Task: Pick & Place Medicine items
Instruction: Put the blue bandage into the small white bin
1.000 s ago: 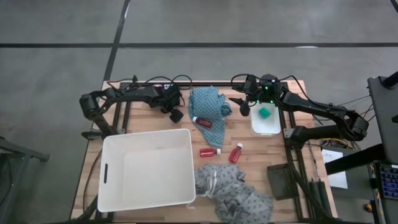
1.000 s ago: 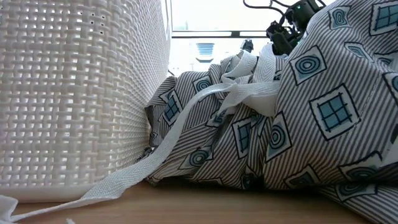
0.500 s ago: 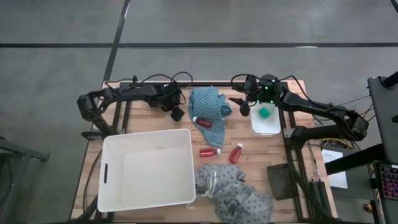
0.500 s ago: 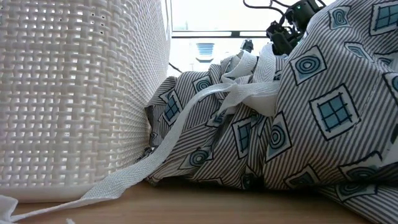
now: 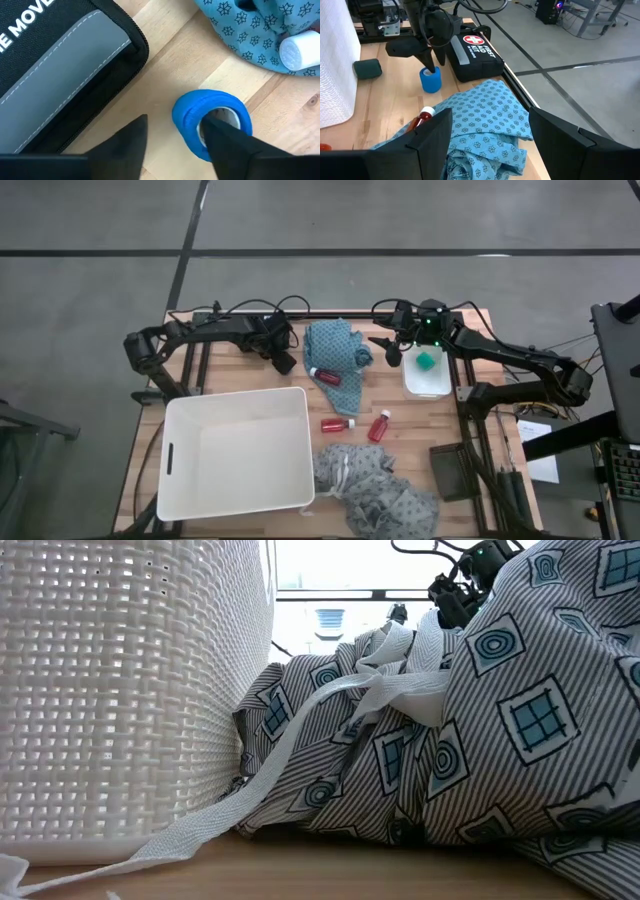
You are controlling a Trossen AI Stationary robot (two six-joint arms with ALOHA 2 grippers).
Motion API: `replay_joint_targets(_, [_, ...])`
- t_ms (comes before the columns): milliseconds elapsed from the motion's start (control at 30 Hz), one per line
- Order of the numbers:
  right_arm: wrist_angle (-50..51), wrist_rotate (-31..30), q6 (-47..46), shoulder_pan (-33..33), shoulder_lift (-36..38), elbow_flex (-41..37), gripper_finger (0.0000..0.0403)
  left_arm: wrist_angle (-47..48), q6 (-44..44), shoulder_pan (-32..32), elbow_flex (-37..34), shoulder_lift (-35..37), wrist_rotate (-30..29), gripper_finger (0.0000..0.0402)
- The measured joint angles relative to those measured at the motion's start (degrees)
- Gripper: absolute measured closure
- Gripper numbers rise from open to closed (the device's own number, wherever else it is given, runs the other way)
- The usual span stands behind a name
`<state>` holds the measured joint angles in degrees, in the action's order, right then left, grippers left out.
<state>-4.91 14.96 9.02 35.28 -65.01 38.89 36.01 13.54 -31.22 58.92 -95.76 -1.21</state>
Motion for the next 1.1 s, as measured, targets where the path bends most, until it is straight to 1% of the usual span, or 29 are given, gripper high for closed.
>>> replay_joint_targets(100, [0.00, 0.00, 0.00, 0.01, 0.00, 0.00, 0.0142, 0.00, 0.00, 0.00, 0.00, 0.03, 0.00, 0.0266])
replay_joint_targets(200, [0.00, 0.00, 0.00, 0.01, 0.00, 0.00, 0.0142, 0.00, 0.00, 0.00, -0.02, 0.04, 0.00, 0.0299])
replay_joint_targets(400, [0.00, 0.00, 0.00, 0.01, 0.00, 0.00, 0.0142, -0.11, -0.02, 0.00, -0.02, 0.04, 1.43, 0.0354])
replay_joint_targets(500, [0.00, 0.00, 0.00, 0.01, 0.00, 0.00, 0.0142, -0.21, 0.00, 0.02, -0.02, 0.04, 1.83, 0.0375])
replay_joint_targets(633, [0.00, 0.00, 0.00, 0.00, 0.00, 0.00, 0.0142, -0.49, 0.00, 0.02, -0.02, 0.04, 1.96, 0.0389])
replay_joint_targets(800, [0.00, 0.00, 0.00, 0.00, 0.00, 0.00, 0.0142, -0.53, 0.00, 0.13, 0.00, 0.04, 2.00, 0.0392])
replay_joint_targets(1100, [0.00, 0.00, 0.00, -0.01, 0.00, 0.00, 0.0142, -1.75, -0.09, 0.24, 1.09, 0.86, 5.61, 0.0393])
